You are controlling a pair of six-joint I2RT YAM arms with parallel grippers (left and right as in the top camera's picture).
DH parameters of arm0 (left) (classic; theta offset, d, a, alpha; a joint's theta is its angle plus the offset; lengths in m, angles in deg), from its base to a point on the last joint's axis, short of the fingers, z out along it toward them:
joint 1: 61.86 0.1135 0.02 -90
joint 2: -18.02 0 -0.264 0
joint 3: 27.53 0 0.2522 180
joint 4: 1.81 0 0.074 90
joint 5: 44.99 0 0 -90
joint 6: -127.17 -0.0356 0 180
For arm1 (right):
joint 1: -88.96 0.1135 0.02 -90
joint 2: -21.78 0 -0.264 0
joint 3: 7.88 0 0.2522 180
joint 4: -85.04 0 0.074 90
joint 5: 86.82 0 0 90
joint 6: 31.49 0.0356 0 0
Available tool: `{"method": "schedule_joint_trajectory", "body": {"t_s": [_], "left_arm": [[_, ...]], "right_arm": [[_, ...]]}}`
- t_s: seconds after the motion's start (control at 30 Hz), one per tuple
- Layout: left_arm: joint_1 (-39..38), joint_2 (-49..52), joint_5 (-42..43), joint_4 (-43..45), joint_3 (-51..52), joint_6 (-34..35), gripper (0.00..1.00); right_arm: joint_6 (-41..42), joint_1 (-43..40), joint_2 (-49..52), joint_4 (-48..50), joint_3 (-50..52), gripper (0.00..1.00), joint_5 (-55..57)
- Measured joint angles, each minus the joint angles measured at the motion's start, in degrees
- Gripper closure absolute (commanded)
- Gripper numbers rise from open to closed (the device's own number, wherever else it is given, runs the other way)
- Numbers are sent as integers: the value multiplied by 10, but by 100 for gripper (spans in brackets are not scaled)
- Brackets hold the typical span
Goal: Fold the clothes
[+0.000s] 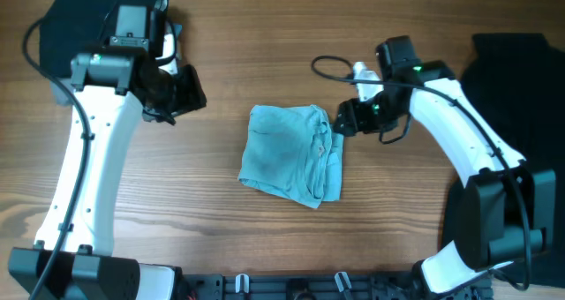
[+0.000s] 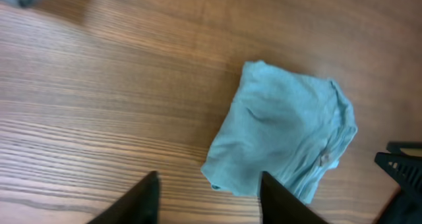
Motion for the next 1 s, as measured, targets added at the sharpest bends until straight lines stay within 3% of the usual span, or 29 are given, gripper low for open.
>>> {"method": "schedule_joint_trajectory", "body": {"t_s": [0.03,0.1,0.23,0.3,0.33,0.47,0.57,0.6,0.67,0.9,1.0], "left_arm": [[-5,0,2,0,7,0,57],[-19,0,5,8,30,0,51],[-48,0,15,28,86,0,43],[-56,0,25,39,112,1,38],[-58,0,29,42,120,0,36],[-66,0,57,75,158,-2,16],[-71,0,80,101,186,-2,13],[-74,0,89,111,197,0,14],[-80,0,102,130,216,0,23],[-136,3,145,224,296,-1,58],[-158,13,150,245,325,-1,65]], "right_arm": [[1,9,0,2,0,35,-5],[15,28,0,16,4,66,-2],[88,70,5,33,34,78,46],[125,75,14,53,57,95,73],[133,75,21,60,65,96,82],[172,63,36,79,93,96,116],[195,37,36,69,93,96,128],[198,26,36,66,93,92,127],[194,10,36,64,93,63,120],[141,1,34,62,93,54,82],[127,1,20,62,93,52,76]]}}
